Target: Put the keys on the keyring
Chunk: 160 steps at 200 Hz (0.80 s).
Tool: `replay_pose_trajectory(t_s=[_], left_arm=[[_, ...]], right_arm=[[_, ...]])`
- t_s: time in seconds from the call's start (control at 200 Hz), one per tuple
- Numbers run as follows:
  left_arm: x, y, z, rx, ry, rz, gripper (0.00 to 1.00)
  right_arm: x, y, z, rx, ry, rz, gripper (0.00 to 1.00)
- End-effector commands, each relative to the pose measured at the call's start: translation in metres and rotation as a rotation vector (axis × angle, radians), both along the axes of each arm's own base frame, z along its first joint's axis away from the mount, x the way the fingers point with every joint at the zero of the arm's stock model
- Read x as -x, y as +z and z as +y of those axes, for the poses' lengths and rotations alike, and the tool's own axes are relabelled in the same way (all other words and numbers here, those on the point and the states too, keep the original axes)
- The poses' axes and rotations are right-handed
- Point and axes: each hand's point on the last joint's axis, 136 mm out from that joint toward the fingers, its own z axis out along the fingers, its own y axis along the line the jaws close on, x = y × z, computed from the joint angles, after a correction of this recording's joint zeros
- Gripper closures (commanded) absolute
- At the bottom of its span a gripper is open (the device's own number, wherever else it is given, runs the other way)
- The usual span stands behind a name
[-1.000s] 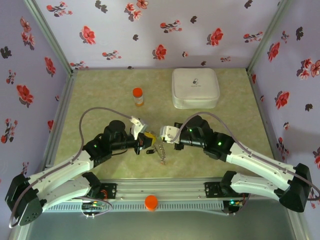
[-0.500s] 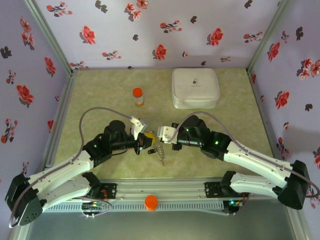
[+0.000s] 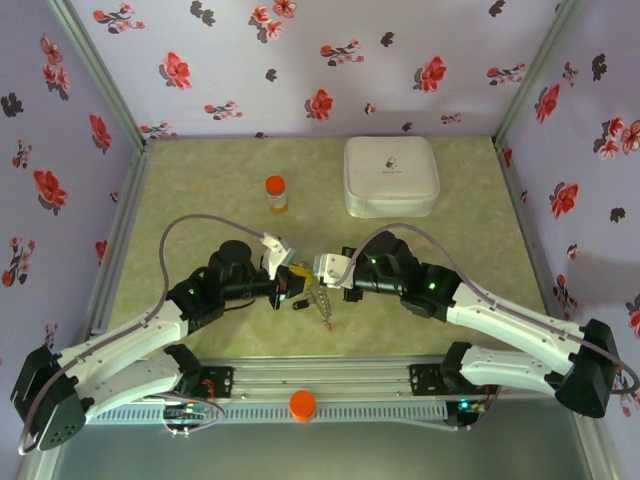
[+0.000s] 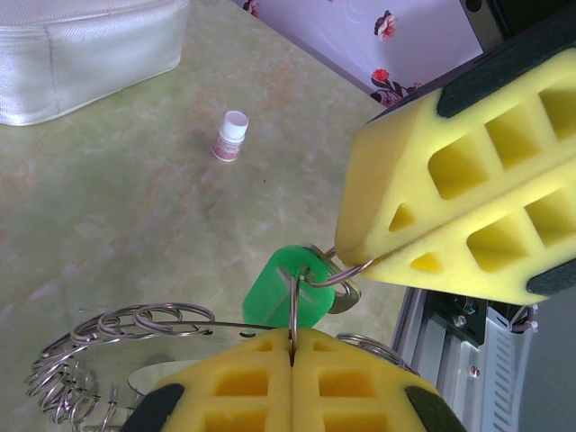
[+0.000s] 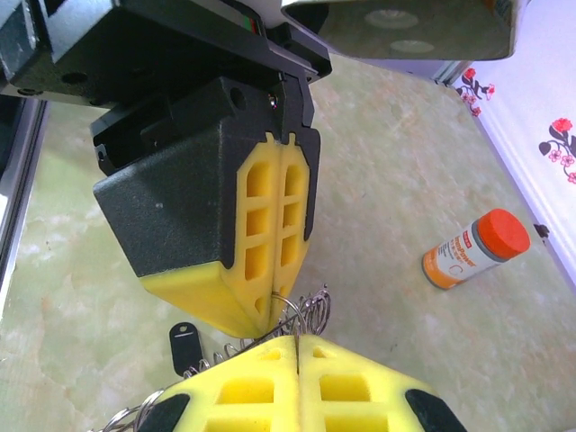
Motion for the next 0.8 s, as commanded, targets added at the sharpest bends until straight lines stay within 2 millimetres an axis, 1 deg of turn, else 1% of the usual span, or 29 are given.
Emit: replay_pose_trajectory(t_s=[0.0,0.165,0.325,0.545,0.795], left_arm=[[0.002,0.031,-0.008,0.073,-0.032,-0.053,1.00],[0.002,0.030,-0.008,0.071,-0.033,-0.053,1.00],[0.001,0.030,-0.008,0.069,-0.034,-0.059,1.00],[0.002,0.031,-0.008,0.070,-0.037,-0.070,1.00],[0.002,0.031,-0.008,0.070,-0.038,-0.075,1.00]], right_arm=[[-0.006,0.022,0.007,-0.062,-0.022,-0.040,1.00],[-0.012,0.024,0.005,-0.067,-0.053,-0.065,1.00],[-0.012,0.024,0.006,-0.074,-0.051,-0.062,1.00],[-0.002,0.016,0.005,-0.036,0.000,-0.036,1.00],[0.002,0.008,0.005,0.005,0.020,-0.027,1.00]])
